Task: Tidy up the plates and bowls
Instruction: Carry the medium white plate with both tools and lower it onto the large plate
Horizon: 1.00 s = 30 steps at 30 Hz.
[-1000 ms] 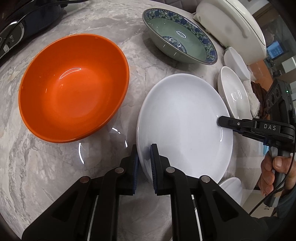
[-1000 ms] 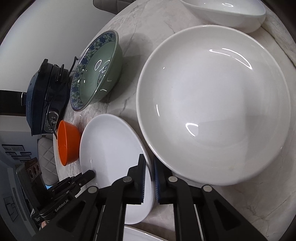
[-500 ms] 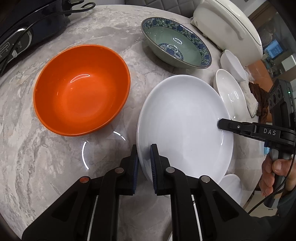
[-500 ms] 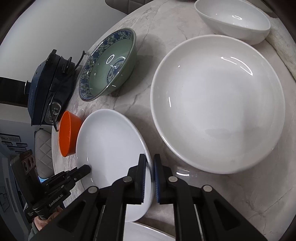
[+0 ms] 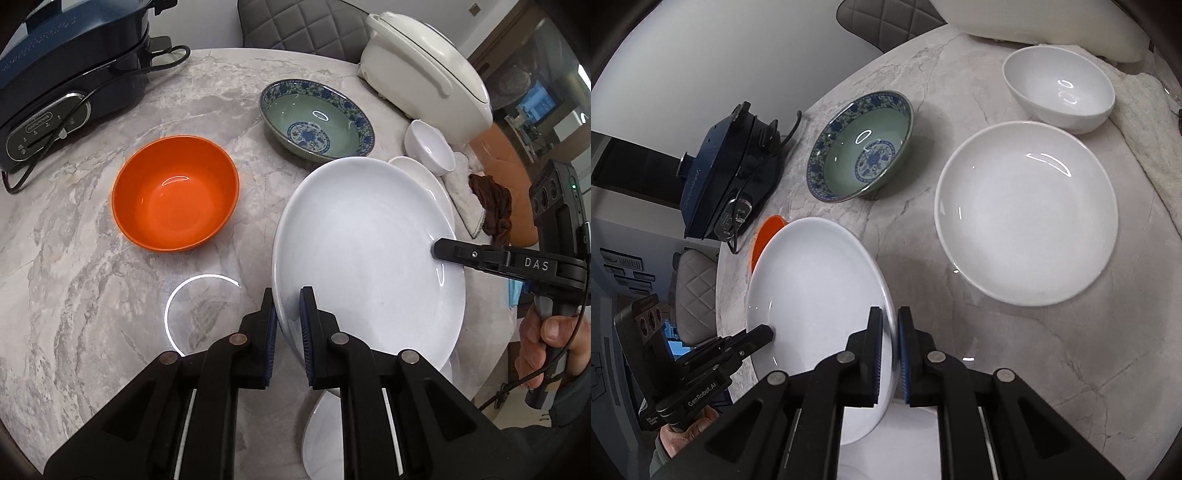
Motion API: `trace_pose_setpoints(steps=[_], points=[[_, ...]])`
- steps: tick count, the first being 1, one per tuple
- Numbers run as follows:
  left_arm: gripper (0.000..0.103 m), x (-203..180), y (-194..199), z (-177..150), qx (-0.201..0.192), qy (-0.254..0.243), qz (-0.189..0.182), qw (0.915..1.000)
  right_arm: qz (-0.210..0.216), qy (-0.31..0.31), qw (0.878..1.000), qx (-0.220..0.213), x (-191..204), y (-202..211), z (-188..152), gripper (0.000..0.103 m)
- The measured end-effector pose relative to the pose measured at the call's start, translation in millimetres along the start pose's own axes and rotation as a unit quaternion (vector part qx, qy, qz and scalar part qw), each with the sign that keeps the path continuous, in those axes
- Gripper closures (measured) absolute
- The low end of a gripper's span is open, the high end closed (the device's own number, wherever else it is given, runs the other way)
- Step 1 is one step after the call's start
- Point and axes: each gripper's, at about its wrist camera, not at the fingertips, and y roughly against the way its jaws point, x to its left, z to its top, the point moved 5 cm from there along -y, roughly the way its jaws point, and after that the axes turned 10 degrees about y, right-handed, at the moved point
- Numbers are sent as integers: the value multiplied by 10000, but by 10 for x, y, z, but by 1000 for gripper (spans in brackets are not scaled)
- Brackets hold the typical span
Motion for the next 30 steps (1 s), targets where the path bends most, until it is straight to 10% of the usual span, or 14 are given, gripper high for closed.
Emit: trace_pose_setpoints(steps=[18,30], points=[[92,-283,168,-1462,491,-59,-151,9987,-218,163,9990,355,-4,455,-1199,92],[92,-295,-145,-1736,849,-464,-101,9953,-462,5,9972,588,-247,290,-1644,93]])
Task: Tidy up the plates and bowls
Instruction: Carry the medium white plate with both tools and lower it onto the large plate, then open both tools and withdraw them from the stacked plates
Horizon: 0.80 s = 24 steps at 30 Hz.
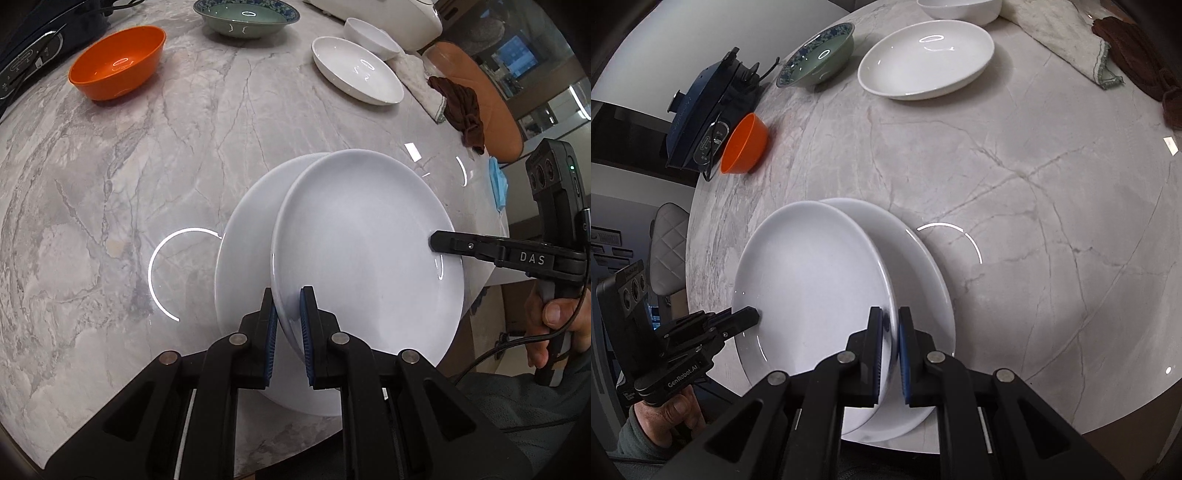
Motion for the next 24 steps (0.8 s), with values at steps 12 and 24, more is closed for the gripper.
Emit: trace_pose_setpoints(steps=[12,24], points=[[92,87,-255,-57,176,-108,180,9996,-89,20,9999,112,-42,-238,-114,92],[88,74,-407,-37,207,-180,271,9993,-965,1148,9887,13,169,-263,-121,90]])
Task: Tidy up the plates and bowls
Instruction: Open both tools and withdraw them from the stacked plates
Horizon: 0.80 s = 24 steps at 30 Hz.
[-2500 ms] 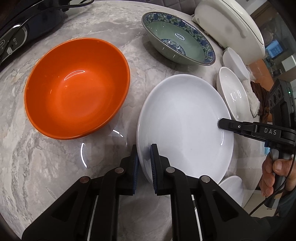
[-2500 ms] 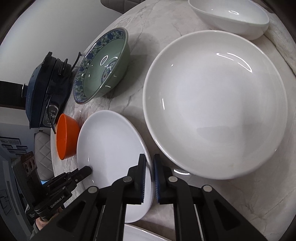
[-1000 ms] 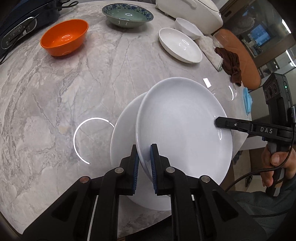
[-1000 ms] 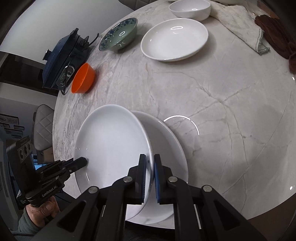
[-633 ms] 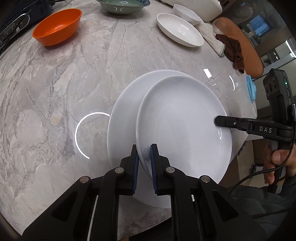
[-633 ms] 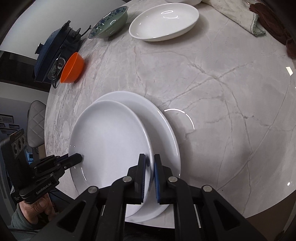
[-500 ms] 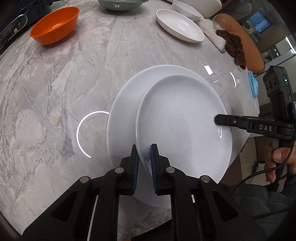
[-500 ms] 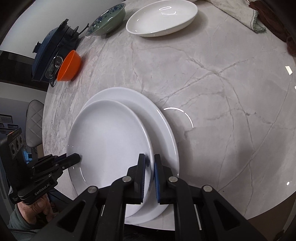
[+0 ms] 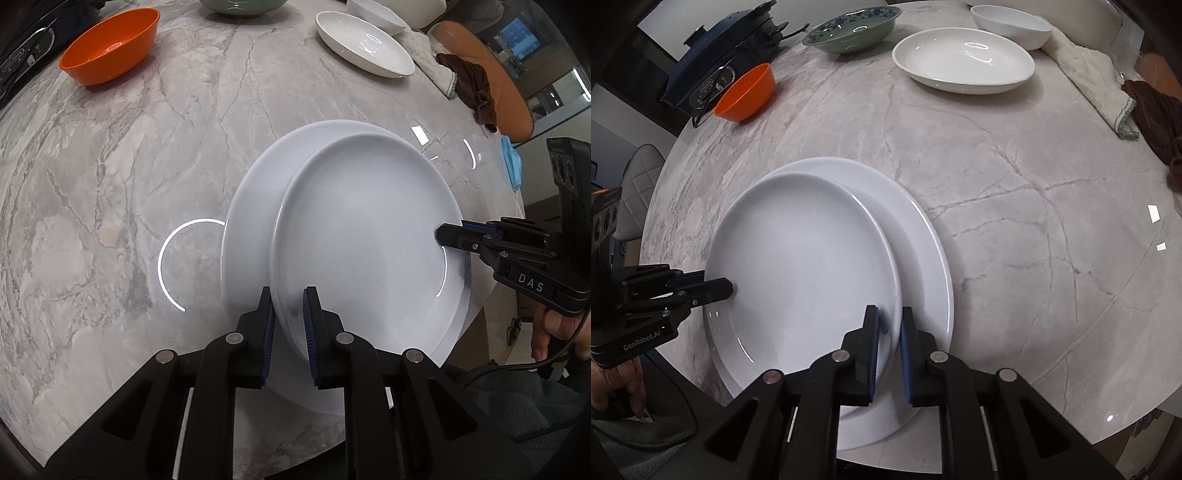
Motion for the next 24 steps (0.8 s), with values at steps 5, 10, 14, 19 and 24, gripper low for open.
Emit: trace_pose_setpoints(steps=[5,10,14,19,24], points=[[56,20,117,-3,-119,28,-300,9995,-214,195,9996,-24,41,8,-16,89],[30,-33,247,28,-279,-121,-291,9991,-366,251,9990,-9,69,-8,-2,91],[27,73,473,93,-514,76,-413,9978,-422,217,9989,-14,79,-7,3,87],[6,232,856,310,-1004,339,-760,9915,-210,12,9987,-459,14,240,66,27],[0,344,1113,630,-1367,527,-830,9857,587,-628,9925,-874,-276,602,153,0]])
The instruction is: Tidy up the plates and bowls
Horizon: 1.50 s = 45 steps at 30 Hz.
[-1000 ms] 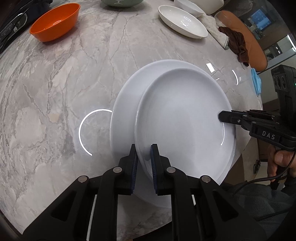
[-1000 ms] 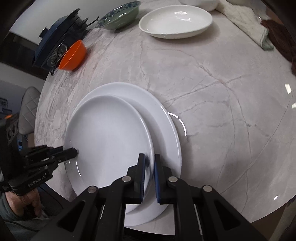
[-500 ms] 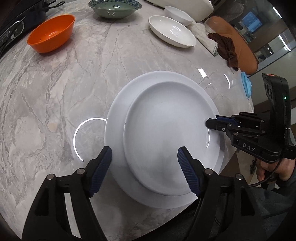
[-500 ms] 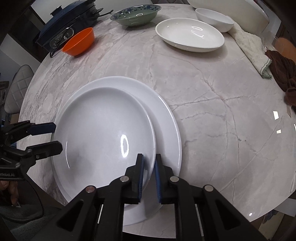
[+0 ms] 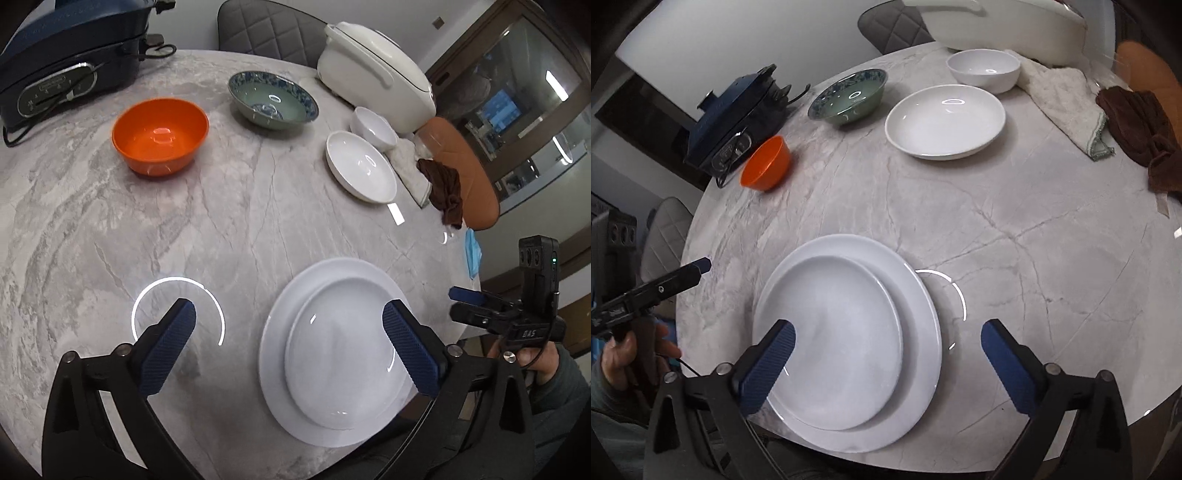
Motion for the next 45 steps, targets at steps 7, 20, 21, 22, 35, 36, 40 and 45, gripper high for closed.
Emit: trace_pose_setpoints(steps=[7,20,21,22,35,36,40,45], points=[[0,14,92,454,-646,210,366,9970,250,-244,9986,-392,-428,344,338,0],[1,-499,-831,1330,-111,825,846,9929,1335,-66,9866,-933,-1309,297,1591,9],[1,-520,-925,1393,-75,861,849,9926,1399,-71,9863,-875,-1352,245,1667,9],[1,-550,-1031,1446,-2,831,940,9921,1428,-30,9864,-818,-1382,188,1734,9],[2,-934,-2130,1688,660,292,727,9947,1538,-381,9873,-101,-1783,-495,1950,37],[2,-941,-2180,1700,705,295,709,9945,1584,-384,9866,-43,-1793,-536,1966,37],[8,-1003,-2306,1735,755,265,663,9946,1681,-286,9852,144,-1766,-669,1984,37],[34,-1064,-2476,1733,938,178,721,9928,1619,-156,9866,135,-1776,-730,2026,37]])
